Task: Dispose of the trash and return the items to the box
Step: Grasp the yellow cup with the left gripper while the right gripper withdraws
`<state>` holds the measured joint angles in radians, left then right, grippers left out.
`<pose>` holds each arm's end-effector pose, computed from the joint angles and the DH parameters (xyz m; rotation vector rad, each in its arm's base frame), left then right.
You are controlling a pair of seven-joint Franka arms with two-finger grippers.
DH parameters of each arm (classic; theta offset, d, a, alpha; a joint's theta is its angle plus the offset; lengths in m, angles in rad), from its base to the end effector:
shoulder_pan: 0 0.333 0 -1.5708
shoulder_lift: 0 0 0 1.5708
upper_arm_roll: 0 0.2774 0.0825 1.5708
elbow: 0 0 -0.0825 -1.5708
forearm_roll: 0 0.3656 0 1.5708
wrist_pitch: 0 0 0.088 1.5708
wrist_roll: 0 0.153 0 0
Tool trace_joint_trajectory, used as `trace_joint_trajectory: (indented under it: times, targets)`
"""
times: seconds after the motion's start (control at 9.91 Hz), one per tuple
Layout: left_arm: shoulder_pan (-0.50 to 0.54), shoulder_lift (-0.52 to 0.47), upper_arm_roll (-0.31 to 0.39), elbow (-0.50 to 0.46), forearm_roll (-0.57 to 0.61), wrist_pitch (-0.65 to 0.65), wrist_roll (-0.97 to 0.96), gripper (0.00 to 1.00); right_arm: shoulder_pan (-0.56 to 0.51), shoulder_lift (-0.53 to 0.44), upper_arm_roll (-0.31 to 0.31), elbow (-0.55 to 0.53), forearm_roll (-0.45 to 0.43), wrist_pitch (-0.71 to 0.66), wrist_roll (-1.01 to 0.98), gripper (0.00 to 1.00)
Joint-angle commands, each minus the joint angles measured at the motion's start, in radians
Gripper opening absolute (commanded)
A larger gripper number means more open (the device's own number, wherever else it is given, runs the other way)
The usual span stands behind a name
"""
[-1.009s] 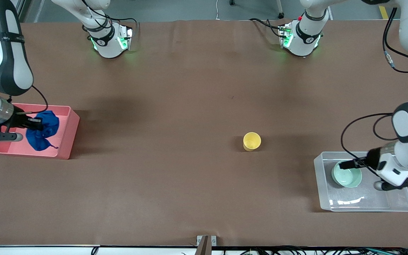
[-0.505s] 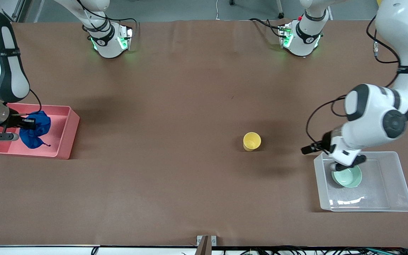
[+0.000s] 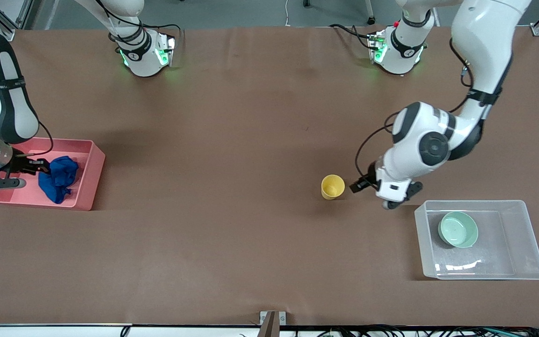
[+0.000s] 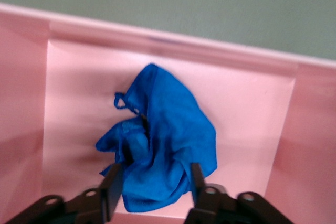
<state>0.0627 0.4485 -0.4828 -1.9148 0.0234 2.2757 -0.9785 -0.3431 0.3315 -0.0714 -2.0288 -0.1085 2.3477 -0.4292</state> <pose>0.5401 -0.2397 0.2137 2.8887 0.8622 -0.2231 0.5201 -0.2351 0.2137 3.0509 0.1451 -0.0801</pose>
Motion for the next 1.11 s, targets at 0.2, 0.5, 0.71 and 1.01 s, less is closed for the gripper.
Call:
trace_joint_trajectory:
  times: [0.2,0.5,0.71,1.01]
  targets:
    - [-0.047,0.087,0.006,-0.033,0.015,0.076,-0.078,0.53,0.026,-0.064,0.012,0.135,-0.005,-0.152,0.004,1.0]
    - [-0.047,0.113,0.006,-0.024,0.015,0.1,-0.078,0.04,0.059,-0.133,0.013,0.324,0.0,-0.394,0.006,1.0]
    - [-0.038,0.113,0.004,0.006,0.015,0.11,-0.077,0.0,0.098,-0.205,0.015,0.396,0.08,-0.557,0.023,1.0]
    - [0.0,0.095,0.013,0.159,0.015,-0.009,-0.068,0.0,0.229,-0.325,0.013,0.394,0.105,-0.674,0.2,1.0]
